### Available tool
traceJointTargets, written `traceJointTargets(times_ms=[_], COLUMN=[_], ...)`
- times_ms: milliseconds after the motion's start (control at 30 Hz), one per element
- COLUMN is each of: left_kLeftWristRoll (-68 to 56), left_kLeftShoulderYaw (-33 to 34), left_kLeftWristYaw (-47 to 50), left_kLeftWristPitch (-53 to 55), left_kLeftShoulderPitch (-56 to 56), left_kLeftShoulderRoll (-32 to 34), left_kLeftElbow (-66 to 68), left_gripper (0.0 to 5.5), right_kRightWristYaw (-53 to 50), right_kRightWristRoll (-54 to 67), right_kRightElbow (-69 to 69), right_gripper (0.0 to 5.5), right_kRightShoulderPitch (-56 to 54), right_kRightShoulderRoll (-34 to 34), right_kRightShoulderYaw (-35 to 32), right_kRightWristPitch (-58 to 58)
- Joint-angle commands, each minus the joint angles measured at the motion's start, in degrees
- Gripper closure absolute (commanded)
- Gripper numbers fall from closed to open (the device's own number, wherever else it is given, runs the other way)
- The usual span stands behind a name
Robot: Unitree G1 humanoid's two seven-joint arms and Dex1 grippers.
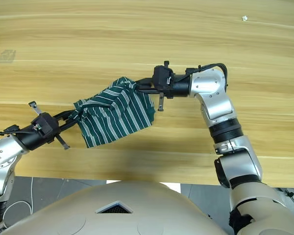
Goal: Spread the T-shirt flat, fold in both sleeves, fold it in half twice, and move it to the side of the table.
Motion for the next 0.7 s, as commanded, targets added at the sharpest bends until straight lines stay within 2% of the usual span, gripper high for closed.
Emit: traceJointTargets(times_ms=[33, 367, 700], left_kLeftWristRoll=[1.64, -2.42, -3.49], left_kLeftShoulderYaw=[-1.82, 2.83, 3.56], left_kLeftWristYaw=[0.39, 1.32, 1.81], left_kLeftWristPitch=[0.57, 1.64, 4.52], left_kLeftShoulderPitch=[-2.82, -5.44, -8.21], left_kLeftShoulderRoll=[-2.10, -5.30, -7.30], left_kLeftElbow=[3.75, 8.41, 11.53], left_gripper=[5.33, 5.33, 5.33], right_kRightWristYaw=[-1.45, -5.23, -7.60], right_kRightWristRoll=[-2.18, -5.87, -8.92], right_kRightElbow=[7.16, 20.72, 26.91], right_gripper=[5.50, 5.50, 5.50], right_kRightShoulderPitch=[-3.04, -5.26, -8.87], right_kRightShoulderRoll=[1.03, 5.87, 9.67], right_kRightShoulderYaw=[-2.48, -4.60, -5.03], right_kRightWristPitch=[-3.72, -11.56, -15.41])
